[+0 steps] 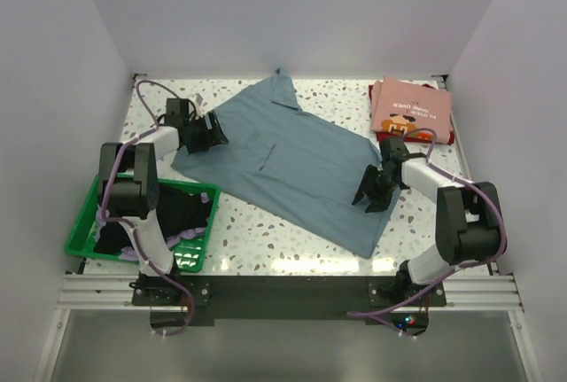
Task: Fold and stack the t-shirts
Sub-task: Fold the tshirt
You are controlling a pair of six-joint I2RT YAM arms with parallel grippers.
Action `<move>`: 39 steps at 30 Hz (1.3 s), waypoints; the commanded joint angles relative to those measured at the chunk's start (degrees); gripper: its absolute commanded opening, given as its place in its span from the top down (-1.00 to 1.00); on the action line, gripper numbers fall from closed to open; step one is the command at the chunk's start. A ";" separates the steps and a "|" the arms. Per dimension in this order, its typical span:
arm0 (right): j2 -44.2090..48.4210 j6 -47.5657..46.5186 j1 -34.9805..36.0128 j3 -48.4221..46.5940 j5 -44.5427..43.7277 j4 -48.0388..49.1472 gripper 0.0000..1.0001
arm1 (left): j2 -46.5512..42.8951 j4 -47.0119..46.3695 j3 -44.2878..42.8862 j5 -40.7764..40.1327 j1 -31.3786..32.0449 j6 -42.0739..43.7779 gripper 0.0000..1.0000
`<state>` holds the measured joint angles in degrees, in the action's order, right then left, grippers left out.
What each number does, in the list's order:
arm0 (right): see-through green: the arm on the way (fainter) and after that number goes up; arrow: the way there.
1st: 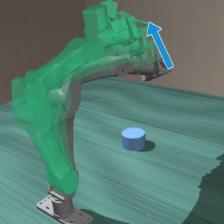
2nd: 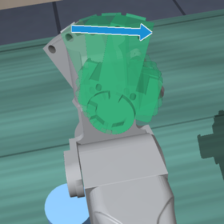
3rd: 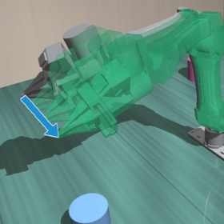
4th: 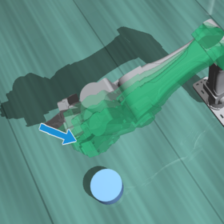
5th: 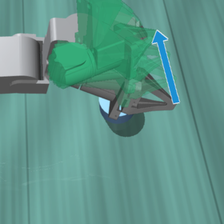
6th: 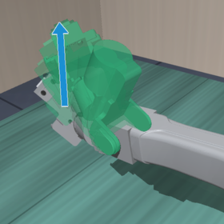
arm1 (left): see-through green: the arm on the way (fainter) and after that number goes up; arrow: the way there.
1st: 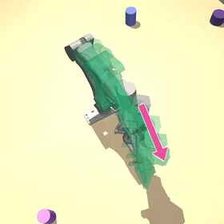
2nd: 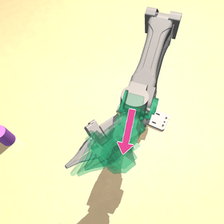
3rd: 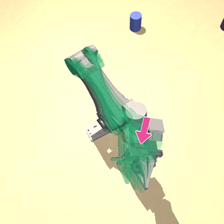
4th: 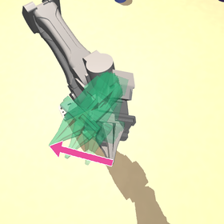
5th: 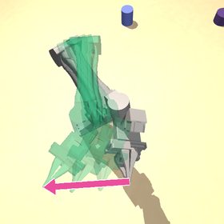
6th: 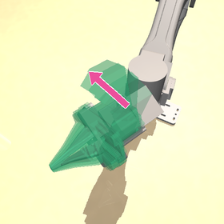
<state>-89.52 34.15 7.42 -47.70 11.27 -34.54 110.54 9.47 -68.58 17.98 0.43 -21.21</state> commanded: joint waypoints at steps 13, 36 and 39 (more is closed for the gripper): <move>-0.13 4.08 0.67 4.02 -16.44 -12.82 -0.05 | 1.96 3.36 4.59 5.22 1.24 3.81 -0.63; 6.73 0.48 -3.72 -15.49 -24.80 -22.77 -0.10 | 5.81 9.16 -24.12 3.12 7.92 1.00 -0.63; 4.53 -0.14 -5.04 -15.49 -26.12 -20.40 -0.04 | 8.19 8.20 -27.04 4.17 9.59 0.21 -0.59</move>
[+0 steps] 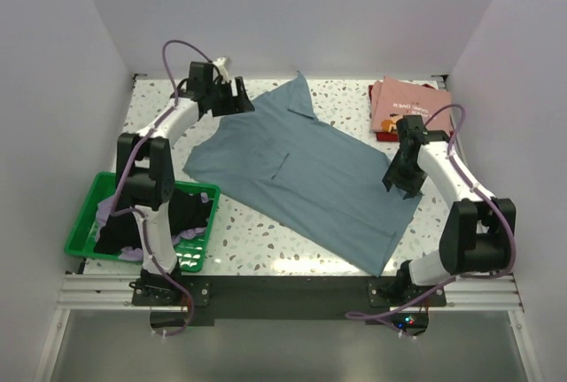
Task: Fold and stack the t-shirts
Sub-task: Fold the tshirt
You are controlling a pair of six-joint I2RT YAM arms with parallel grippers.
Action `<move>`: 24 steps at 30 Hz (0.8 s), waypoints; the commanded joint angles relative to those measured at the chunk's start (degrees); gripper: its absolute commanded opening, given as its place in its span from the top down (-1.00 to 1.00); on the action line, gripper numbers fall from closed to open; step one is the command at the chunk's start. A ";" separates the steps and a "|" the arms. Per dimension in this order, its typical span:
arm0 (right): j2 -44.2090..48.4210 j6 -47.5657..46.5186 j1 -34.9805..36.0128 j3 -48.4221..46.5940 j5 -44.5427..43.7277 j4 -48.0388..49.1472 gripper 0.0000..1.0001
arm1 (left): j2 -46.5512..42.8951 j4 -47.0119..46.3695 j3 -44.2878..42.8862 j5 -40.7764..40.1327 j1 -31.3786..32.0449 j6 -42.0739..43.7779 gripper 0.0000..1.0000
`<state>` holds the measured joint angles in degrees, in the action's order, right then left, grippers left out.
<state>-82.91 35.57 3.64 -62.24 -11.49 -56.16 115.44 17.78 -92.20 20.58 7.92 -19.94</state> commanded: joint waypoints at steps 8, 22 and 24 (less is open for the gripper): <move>-6.02 -3.05 -5.12 1.33 -4.16 8.52 0.04 | 7.34 -1.87 -7.11 5.26 3.59 -2.29 -0.57; -15.26 -3.93 -6.71 0.72 -4.68 16.35 0.18 | 9.98 -1.35 -11.24 7.37 3.59 -2.29 -0.57; -15.87 -4.28 -6.89 0.36 -5.21 16.08 0.20 | 10.16 -1.43 -11.24 7.46 3.59 -2.20 -0.57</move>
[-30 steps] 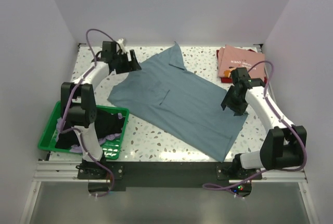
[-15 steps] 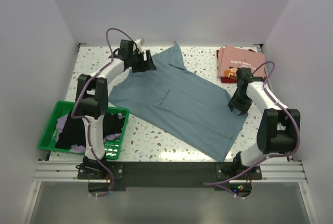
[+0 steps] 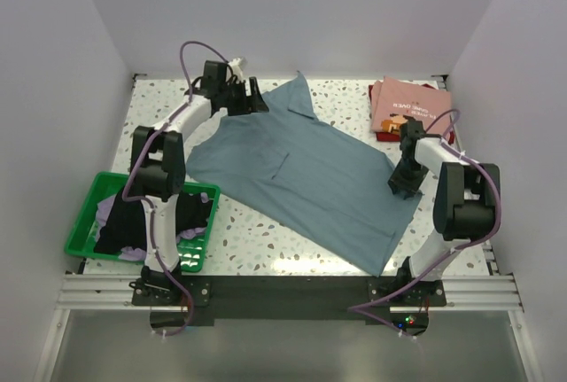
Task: Fold and stack the t-shirts
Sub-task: Fold the tshirt
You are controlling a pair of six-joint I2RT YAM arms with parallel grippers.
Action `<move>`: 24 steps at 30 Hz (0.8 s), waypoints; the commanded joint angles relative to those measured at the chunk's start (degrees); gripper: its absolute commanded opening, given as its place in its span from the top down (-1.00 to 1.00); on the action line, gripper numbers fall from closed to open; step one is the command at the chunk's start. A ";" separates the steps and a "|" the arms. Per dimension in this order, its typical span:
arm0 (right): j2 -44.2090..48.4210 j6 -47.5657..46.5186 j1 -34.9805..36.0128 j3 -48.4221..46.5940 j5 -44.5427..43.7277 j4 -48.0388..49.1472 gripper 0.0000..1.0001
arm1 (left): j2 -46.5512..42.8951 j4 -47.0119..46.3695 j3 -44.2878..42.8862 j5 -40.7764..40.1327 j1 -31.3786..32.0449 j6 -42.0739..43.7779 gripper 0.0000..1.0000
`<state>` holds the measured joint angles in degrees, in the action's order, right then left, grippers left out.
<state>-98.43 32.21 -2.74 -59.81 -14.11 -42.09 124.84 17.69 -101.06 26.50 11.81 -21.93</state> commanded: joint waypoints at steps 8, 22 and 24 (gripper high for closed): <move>-0.01 -2.67 -1.30 -2.06 -4.00 1.74 0.22 | 0.49 -3.37 -1.25 -0.84 1.19 -0.04 -0.55; -2.73 -5.05 -1.56 -2.15 -5.40 3.33 0.78 | 1.38 -3.63 -2.48 -1.10 4.53 -0.04 -0.54; -2.56 -5.22 -1.56 -2.42 -5.49 2.71 0.91 | 1.64 -3.63 -3.01 -1.54 4.80 0.05 -0.54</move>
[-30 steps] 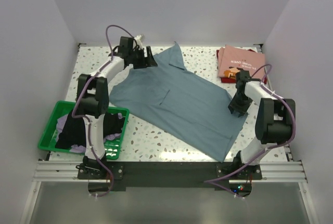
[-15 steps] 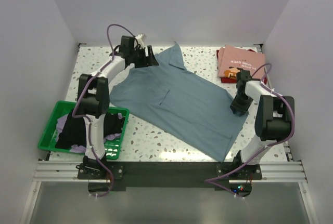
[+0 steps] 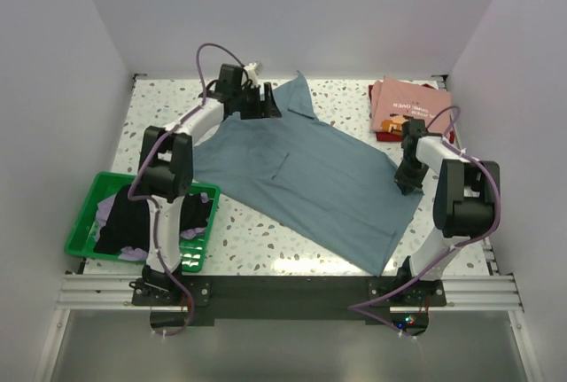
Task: Fold and stack the t-shirts
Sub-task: Fold the tshirt
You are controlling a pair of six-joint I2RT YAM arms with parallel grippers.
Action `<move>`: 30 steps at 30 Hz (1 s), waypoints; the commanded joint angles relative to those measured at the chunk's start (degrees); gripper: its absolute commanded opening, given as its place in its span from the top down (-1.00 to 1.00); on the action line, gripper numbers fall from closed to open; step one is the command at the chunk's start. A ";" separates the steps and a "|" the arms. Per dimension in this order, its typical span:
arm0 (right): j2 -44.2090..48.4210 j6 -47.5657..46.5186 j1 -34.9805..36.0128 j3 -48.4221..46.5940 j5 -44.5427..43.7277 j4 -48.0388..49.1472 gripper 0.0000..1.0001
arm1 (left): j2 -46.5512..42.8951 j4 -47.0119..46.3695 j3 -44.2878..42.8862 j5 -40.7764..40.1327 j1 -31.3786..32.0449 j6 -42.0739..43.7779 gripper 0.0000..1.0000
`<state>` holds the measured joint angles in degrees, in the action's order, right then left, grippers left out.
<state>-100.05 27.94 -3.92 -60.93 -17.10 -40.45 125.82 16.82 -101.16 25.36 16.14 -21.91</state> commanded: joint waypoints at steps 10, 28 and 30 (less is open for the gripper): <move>5.03 -0.08 -0.38 -0.07 0.84 -2.27 1.00 | 5.57 -6.00 -7.63 -1.98 3.02 -2.69 -0.53; 8.56 0.01 -0.38 1.34 4.45 -5.87 0.98 | 16.03 -20.42 -15.37 -9.36 5.48 -6.30 -0.49; 8.64 0.01 -0.30 1.69 4.80 -6.05 0.98 | 16.65 -20.95 -15.90 -9.98 5.57 -6.04 -0.49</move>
<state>-93.54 27.59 -4.14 -59.94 -13.26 -45.34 141.93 1.74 -113.71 18.24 21.43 -27.94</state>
